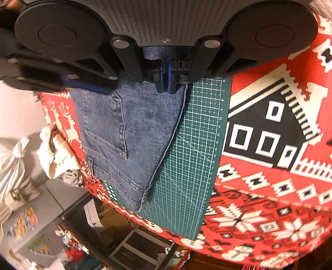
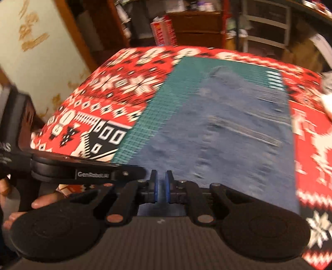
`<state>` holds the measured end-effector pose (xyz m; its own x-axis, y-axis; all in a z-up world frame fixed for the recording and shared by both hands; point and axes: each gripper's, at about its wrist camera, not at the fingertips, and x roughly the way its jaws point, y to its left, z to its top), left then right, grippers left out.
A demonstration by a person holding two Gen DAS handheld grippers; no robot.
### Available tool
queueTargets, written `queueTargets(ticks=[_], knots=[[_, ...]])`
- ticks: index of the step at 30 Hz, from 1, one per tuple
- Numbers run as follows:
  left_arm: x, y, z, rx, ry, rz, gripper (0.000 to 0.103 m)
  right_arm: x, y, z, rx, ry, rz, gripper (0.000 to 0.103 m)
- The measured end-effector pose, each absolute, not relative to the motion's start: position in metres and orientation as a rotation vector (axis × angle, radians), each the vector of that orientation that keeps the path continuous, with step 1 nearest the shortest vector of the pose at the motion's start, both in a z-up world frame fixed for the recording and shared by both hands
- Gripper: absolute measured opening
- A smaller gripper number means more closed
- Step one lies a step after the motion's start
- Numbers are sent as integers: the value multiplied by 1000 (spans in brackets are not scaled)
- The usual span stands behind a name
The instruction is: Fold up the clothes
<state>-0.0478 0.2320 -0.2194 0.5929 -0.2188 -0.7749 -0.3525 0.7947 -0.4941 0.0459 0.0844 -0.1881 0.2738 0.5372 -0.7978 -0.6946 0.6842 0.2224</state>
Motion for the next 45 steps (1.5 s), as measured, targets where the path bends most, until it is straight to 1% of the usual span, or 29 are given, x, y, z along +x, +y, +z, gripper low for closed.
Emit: queueTargets(ticks=[2,5,6,7,11,14,16,21,25,26,29,30,37,41,42,45], knots=[[-50,235,-221,-694,953,82,3,49,98,-198,-201,999,837,8],[-52,237,-223,-713,950,68,3,57,112,-213,-242,990,805,7],[-52,237,-223,-713,949,64,2,60,114,-218,-260,976,785,1],[-52,237,-222,-709,948,61,3,62,112,-220,-269,960,772,0],[-52,236,-221,-695,946,54,2,75,94,-223,-256,931,706,0],[-52,239,-222,-717,948,51,2,85,82,-221,-204,959,720,0],[-51,244,-221,-756,931,39,4,82,84,-215,-219,933,741,3],[-40,252,-208,-772,864,31,4,73,104,-206,-237,911,864,3],[-28,255,-215,-766,888,59,4,77,125,-214,-296,917,864,3],[-26,255,-218,-766,895,65,4,80,127,-218,-302,917,865,2],[-27,257,-223,-772,913,60,4,88,124,-221,-296,899,849,1],[-28,256,-225,-764,919,60,3,93,122,-222,-284,900,840,0],[-28,240,-219,-641,917,64,3,135,105,-228,-214,898,744,0],[-29,242,-221,-658,935,47,3,142,90,-222,-150,899,732,0],[-29,240,-220,-648,939,50,3,139,87,-219,-142,897,736,1],[-27,234,-215,-614,948,57,3,128,78,-214,-141,885,745,11]])
